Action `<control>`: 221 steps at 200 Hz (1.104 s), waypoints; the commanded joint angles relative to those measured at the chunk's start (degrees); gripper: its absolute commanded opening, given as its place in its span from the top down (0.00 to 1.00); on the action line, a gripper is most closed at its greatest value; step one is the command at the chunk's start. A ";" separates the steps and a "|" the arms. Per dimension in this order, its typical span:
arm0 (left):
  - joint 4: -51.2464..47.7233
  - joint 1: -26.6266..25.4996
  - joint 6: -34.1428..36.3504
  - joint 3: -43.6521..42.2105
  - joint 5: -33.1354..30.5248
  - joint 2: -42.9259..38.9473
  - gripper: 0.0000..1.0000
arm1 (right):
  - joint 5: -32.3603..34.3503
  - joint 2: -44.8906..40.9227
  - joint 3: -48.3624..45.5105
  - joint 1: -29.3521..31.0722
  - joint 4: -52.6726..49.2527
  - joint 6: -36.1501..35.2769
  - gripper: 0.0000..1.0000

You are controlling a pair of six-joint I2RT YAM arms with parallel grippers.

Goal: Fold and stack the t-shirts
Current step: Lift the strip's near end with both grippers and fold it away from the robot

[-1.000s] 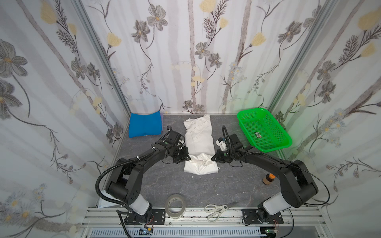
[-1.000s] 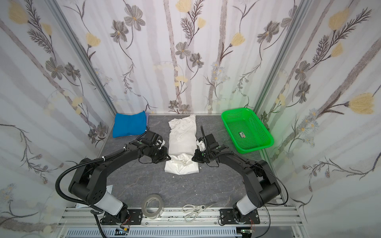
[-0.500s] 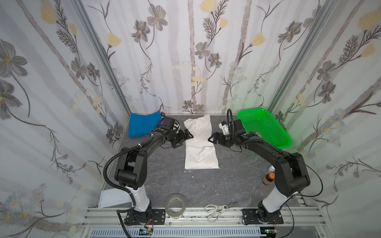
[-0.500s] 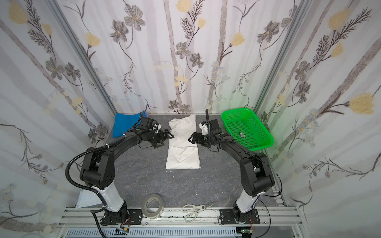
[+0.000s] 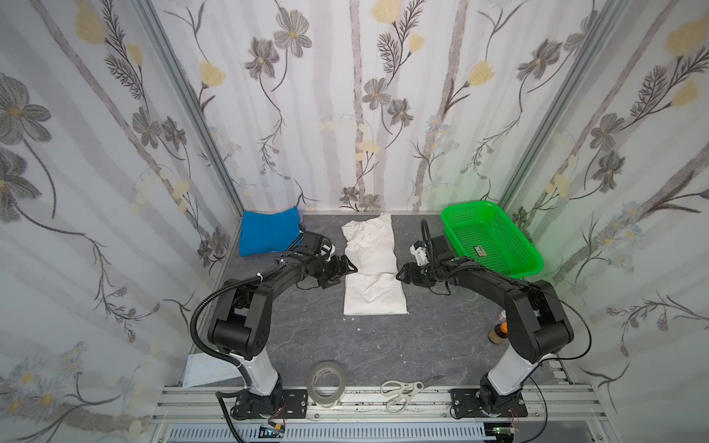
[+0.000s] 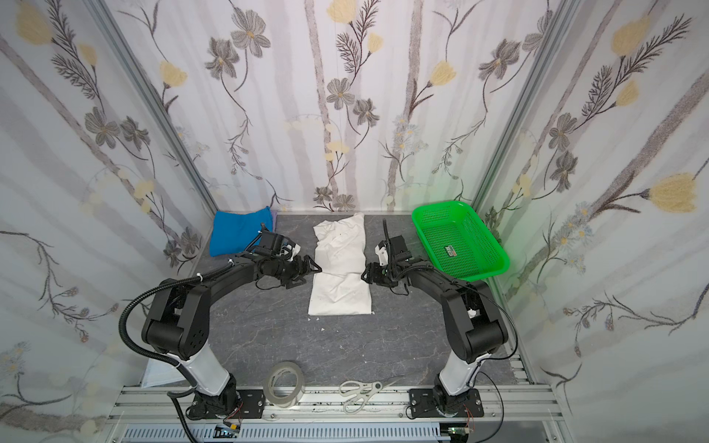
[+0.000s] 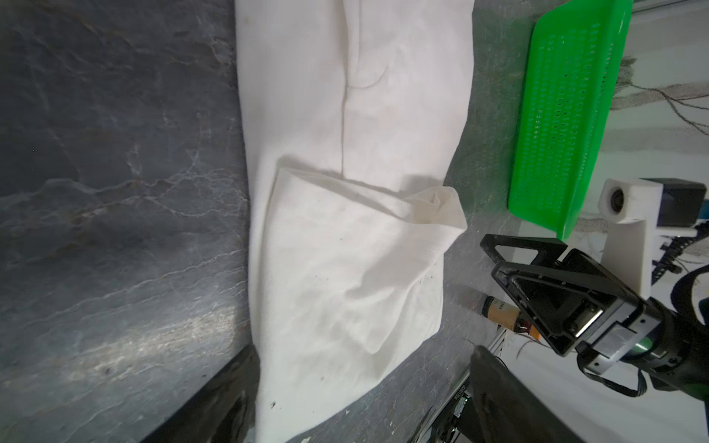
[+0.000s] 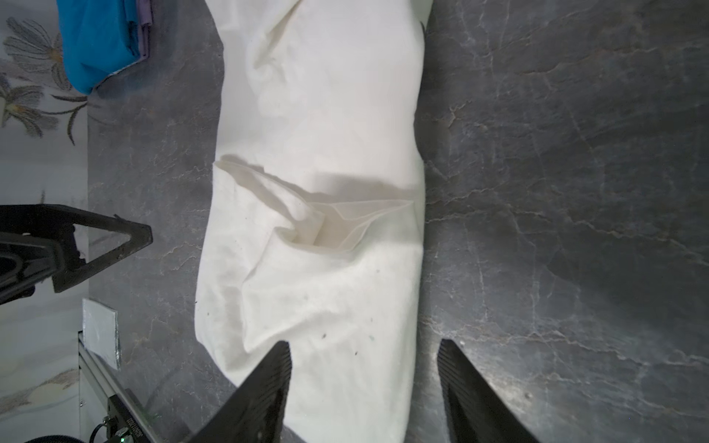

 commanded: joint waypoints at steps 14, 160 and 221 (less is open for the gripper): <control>5.65 -0.92 4.25 2.53 -2.92 4.49 0.26 | 2.52 2.96 2.80 -1.13 2.57 -3.30 0.47; 8.72 -0.87 5.36 5.47 -3.55 12.66 0.61 | -5.05 11.76 8.08 -3.54 4.17 -7.28 0.56; 7.94 -0.74 5.75 5.79 -4.55 13.29 0.69 | -5.01 13.01 8.41 -1.57 3.77 -7.13 0.57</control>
